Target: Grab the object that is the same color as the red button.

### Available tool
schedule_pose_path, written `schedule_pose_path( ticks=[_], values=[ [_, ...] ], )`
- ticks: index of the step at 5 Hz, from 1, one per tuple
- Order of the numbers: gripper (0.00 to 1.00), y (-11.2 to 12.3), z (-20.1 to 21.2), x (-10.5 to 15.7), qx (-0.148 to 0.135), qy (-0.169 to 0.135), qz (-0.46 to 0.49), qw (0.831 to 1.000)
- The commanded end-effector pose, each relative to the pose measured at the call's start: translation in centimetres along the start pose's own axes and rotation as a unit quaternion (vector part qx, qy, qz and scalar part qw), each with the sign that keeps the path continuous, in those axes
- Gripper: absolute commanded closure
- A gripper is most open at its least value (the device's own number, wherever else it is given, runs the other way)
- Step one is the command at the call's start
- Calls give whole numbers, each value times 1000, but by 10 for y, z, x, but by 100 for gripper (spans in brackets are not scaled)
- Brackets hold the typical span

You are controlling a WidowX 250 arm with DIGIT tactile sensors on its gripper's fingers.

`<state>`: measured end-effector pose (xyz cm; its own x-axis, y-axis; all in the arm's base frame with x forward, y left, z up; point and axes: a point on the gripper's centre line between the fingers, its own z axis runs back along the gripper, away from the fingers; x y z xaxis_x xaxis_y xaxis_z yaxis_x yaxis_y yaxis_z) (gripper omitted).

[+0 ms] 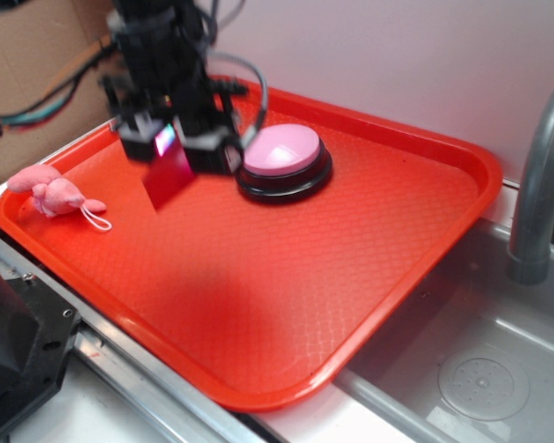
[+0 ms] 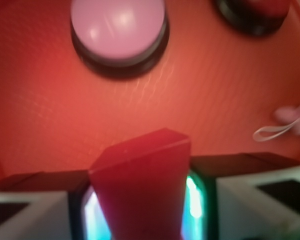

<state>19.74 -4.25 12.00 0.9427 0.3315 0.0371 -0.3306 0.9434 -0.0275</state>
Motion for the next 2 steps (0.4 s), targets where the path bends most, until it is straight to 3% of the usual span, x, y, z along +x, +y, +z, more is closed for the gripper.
schedule_pose_path(
  ticks=[1,2],
  values=[
    [100,25,79,31,13,2,-110,994],
    [100,36,91,26,2,-30,-125,992]
  ],
)
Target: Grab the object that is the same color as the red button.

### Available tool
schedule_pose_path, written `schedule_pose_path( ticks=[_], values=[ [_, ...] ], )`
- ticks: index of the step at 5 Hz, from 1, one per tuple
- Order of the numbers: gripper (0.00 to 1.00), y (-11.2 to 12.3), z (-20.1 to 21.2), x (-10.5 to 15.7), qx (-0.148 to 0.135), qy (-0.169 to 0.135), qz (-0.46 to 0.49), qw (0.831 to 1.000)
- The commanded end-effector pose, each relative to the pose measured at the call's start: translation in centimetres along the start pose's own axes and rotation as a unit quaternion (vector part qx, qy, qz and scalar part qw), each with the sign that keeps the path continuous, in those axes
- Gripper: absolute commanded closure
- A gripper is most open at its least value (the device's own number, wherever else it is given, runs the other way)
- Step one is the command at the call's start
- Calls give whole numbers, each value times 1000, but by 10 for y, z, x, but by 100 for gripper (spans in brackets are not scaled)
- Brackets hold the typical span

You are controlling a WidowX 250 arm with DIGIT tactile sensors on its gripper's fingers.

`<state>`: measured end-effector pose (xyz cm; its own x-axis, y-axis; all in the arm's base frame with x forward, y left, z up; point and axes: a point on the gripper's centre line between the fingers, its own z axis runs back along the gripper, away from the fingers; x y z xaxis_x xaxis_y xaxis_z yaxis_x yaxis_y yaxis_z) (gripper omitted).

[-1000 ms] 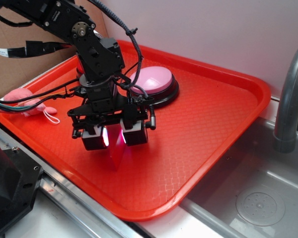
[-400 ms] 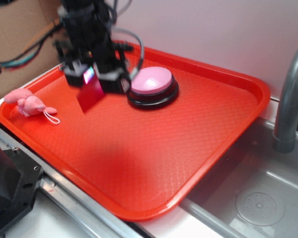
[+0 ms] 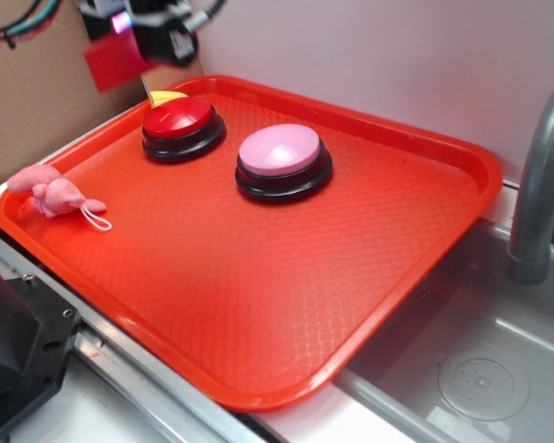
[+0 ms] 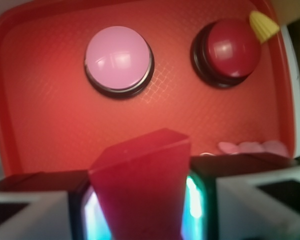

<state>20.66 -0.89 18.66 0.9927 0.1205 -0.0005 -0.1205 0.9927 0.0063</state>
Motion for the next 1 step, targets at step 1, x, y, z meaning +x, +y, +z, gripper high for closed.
schedule_pose_path(
  ticks=[1],
  values=[
    [100,20,23,-2,-30,-53,32,998]
  ],
)
